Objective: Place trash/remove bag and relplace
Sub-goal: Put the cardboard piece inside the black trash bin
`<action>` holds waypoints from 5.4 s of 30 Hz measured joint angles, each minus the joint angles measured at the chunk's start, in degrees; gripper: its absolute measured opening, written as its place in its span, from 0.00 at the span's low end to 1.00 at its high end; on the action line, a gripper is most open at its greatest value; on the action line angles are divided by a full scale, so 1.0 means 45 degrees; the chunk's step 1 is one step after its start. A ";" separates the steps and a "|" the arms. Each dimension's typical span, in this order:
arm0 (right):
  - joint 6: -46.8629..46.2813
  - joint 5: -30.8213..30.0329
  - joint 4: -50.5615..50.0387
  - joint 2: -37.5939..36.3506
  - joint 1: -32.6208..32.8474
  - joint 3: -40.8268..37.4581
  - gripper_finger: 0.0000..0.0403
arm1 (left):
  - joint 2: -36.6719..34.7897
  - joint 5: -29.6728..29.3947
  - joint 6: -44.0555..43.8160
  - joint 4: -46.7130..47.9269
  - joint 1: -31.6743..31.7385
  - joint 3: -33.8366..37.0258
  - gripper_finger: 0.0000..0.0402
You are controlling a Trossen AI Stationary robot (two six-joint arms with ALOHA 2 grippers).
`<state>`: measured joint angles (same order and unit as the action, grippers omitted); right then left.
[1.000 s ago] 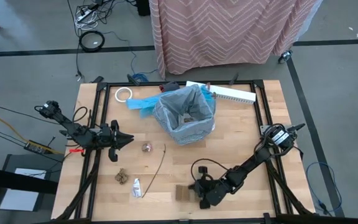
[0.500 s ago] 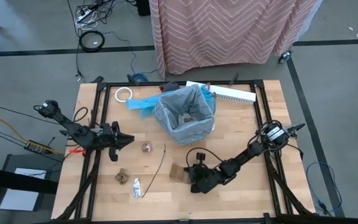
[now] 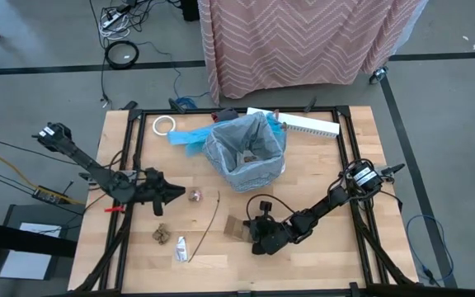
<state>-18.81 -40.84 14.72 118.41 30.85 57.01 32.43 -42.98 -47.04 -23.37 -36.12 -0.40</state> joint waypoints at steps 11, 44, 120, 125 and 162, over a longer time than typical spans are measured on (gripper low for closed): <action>-0.0005 0.0000 0.0024 0.0000 0.0000 0.0010 0.00 | 0.4894 0.0664 -0.2935 -0.1607 0.0004 -0.1794 0.25; 0.0497 0.0062 0.0503 -0.0005 -0.0097 0.0015 0.00 | 1.4790 0.6176 -0.2393 -0.2500 0.1945 -0.7397 0.50; 0.2283 -0.0721 0.2424 -0.0556 0.0077 0.0029 0.00 | 1.5906 0.6554 -0.3076 -0.3037 0.2574 -0.7655 0.04; 0.0556 -0.1819 0.0687 -0.1641 0.1175 0.0034 0.00 | 1.5904 0.6872 -0.2671 -0.3002 0.2574 -0.7655 0.09; -0.2560 -0.0612 -0.0393 0.0052 0.1146 0.0039 0.00 | 1.5909 0.8211 -0.2390 -0.4125 0.2469 -0.7509 0.31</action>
<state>-30.33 -43.59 12.95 118.64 36.01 57.19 104.02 -6.03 -57.80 -41.94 -25.01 -34.20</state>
